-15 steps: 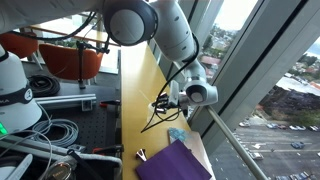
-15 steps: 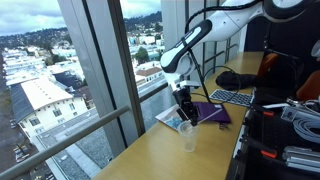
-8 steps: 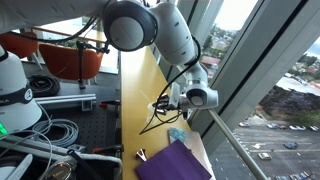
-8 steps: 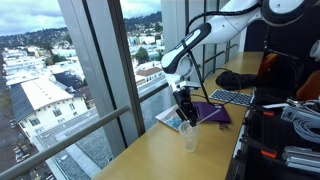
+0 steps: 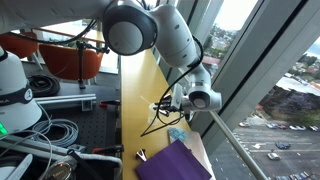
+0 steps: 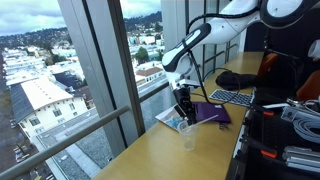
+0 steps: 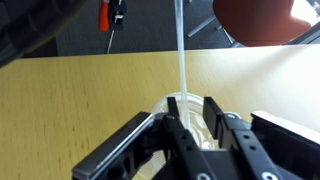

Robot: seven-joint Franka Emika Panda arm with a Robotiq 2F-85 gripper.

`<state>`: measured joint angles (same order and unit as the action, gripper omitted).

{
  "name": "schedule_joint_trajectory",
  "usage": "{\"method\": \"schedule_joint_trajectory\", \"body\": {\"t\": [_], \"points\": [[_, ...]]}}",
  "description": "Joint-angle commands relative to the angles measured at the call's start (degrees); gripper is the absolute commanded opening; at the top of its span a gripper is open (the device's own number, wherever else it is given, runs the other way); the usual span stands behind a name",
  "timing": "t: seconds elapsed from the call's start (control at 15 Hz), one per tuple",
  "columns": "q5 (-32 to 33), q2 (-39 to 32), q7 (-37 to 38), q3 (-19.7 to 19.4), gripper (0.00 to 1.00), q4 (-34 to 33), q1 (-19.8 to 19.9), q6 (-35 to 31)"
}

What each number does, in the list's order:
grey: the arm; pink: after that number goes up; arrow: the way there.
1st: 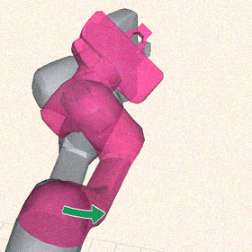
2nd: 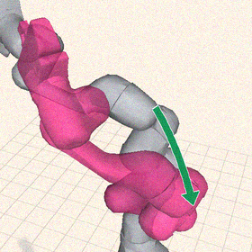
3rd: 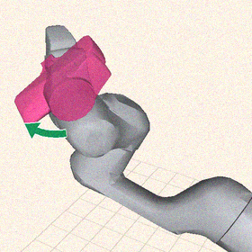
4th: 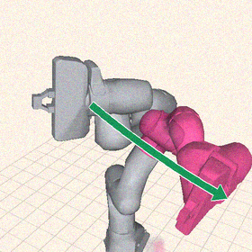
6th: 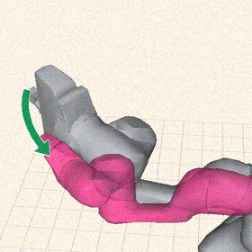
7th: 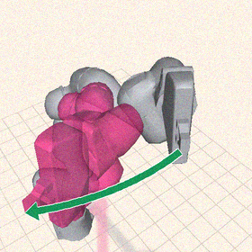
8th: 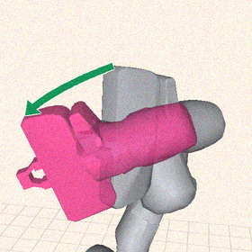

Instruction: Put the straw in the plastic cup

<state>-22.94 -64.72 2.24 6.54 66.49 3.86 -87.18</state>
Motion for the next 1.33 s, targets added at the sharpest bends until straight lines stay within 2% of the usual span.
{"method": "schedule_joint_trajectory", "body": {"t": [0.0, 0.33, 0.53, 1.0, 1.27], "points": [[-1.79, -1.99, 0.07, 1.00, 0.65, -3.84, 1.31, 3.48], [-2.23, -1.66, -0.04, 1.13, 0.99, -3.77, 1.27, 4.11], [-0.57, 2.73, -2.24, 1.15, 1.00, 1.49, -0.49, 1.91], [10.00, 16.55, -9.98, 1.16, 1.00, 11.49, -8.31, 1.53], [16.50, 24.36, -15.66, 1.56, 1.00, 20.79, -11.91, -2.91]]}}
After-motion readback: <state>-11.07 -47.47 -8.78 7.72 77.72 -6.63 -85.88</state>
